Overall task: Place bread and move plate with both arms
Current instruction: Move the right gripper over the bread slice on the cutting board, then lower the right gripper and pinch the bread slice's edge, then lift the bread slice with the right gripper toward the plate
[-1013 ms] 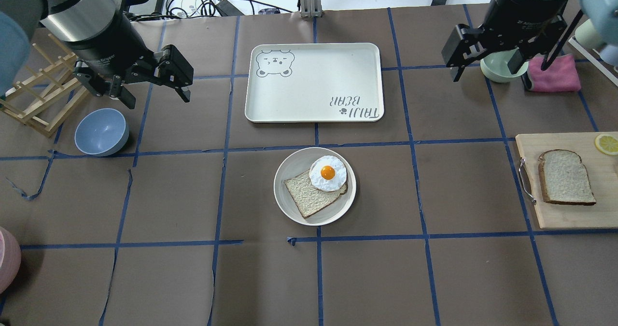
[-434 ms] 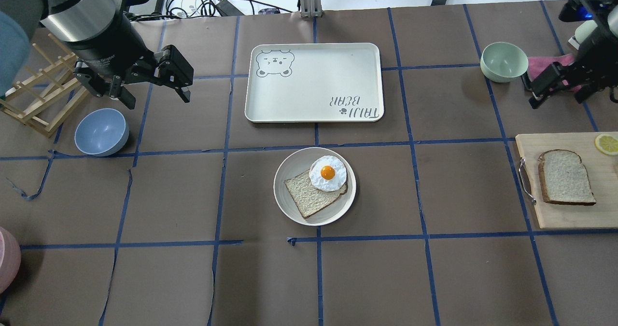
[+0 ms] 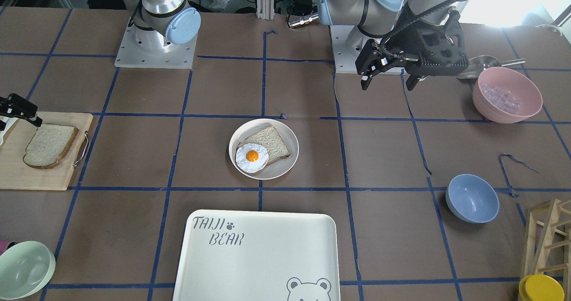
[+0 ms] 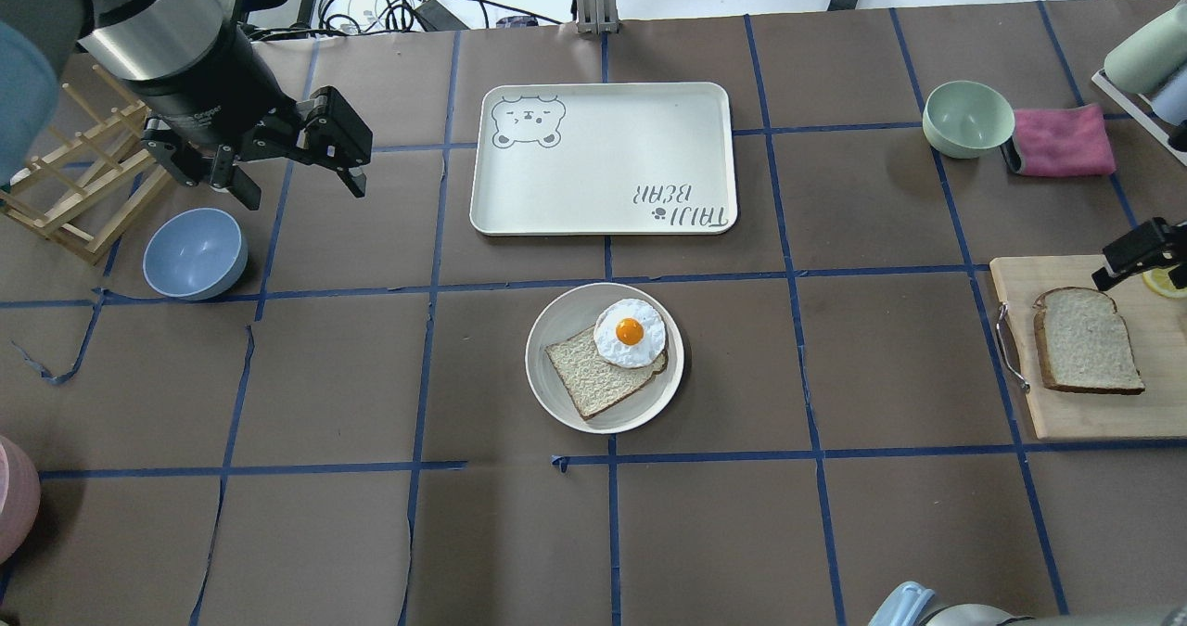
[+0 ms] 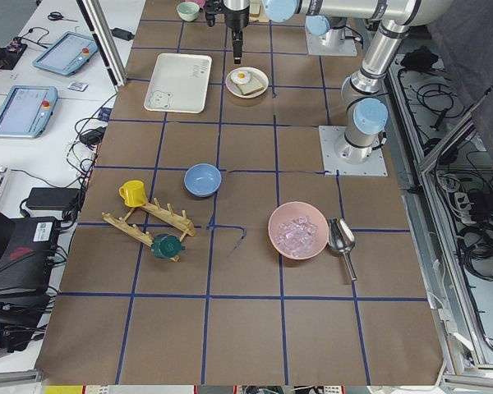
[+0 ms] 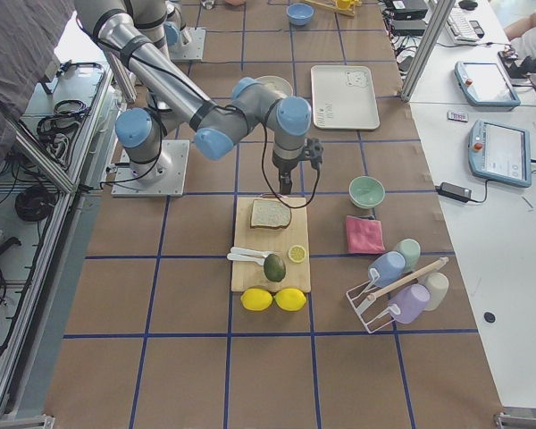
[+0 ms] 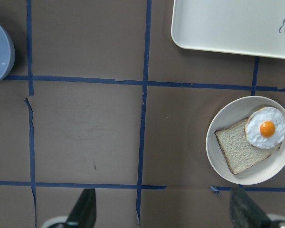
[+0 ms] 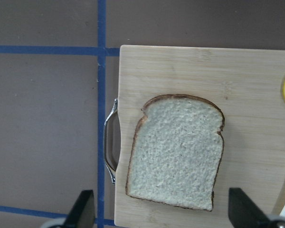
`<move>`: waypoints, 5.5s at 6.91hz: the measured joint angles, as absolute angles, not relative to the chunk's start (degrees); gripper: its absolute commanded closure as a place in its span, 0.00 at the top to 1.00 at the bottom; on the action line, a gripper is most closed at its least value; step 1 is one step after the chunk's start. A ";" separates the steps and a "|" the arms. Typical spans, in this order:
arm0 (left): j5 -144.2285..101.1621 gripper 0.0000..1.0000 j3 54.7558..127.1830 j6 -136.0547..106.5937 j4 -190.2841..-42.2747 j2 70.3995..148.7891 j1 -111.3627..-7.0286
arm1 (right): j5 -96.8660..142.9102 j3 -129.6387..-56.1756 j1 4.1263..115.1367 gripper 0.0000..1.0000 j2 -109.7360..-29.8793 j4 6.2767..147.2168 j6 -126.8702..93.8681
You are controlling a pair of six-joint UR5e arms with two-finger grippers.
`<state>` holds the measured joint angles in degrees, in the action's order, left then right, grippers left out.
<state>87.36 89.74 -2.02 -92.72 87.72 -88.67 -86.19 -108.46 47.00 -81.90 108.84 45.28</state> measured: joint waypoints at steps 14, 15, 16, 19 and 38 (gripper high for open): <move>87.28 1.00 89.74 -2.02 -92.72 87.72 -88.68 | -86.87 -112.95 43.68 0.00 -72.09 120.28 46.57; 87.28 1.00 89.74 -2.02 -92.72 87.72 -88.68 | -86.90 -112.90 43.68 0.00 -72.35 120.31 46.54; 87.29 1.00 89.74 -2.02 -92.73 87.72 -88.68 | -86.99 -112.84 43.70 0.00 -72.58 120.30 46.40; 87.30 1.00 89.73 -2.02 -92.73 87.71 -88.68 | -88.44 -112.71 43.76 0.00 -73.09 119.94 46.08; 87.33 1.00 89.74 -2.02 -92.73 87.72 -88.68 | -85.62 -90.01 103.42 0.00 -79.63 97.63 -18.55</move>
<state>87.33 89.74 -2.02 -92.73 87.72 -88.68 -85.62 -90.01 103.42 -79.63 97.63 -18.55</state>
